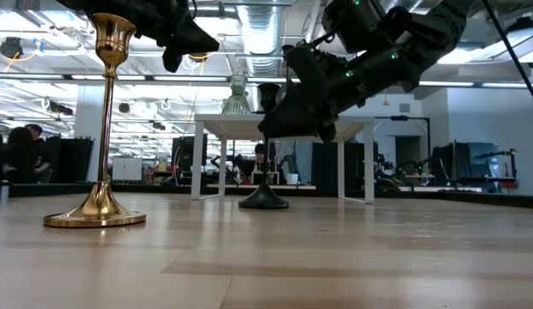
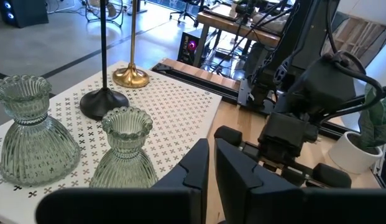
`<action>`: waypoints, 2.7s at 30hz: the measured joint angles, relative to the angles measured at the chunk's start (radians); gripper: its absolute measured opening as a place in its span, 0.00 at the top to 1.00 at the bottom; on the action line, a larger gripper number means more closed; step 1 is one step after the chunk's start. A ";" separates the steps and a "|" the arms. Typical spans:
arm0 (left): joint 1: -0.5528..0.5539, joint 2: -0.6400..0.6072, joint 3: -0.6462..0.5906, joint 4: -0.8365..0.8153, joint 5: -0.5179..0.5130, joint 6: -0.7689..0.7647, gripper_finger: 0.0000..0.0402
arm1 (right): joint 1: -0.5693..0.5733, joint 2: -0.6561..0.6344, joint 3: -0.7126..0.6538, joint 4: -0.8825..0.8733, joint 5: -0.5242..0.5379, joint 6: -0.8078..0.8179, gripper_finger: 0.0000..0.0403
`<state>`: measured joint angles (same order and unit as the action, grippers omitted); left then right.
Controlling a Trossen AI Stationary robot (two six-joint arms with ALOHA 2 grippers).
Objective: Pick & Place candle stick holders
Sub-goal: Align the black candle holder with the black candle holder on the shelf
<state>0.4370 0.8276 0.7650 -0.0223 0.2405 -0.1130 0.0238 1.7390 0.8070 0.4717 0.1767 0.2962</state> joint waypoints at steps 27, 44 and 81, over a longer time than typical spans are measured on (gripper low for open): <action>0.000 0.000 0.000 -0.004 0.000 0.000 0.94 | 0.029 -0.014 0.355 -0.415 -0.052 -0.063 0.99; 0.000 0.000 0.000 -0.004 0.000 0.001 0.94 | -0.078 -0.322 0.440 -0.624 0.041 -0.138 1.00; 0.000 0.000 0.000 -0.004 0.000 0.003 0.94 | -0.355 -0.227 0.439 -0.662 0.056 -0.136 1.00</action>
<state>0.4366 0.8272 0.7650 -0.0264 0.2401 -0.1104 -0.3308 1.5120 1.2457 -0.1904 0.2325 0.1598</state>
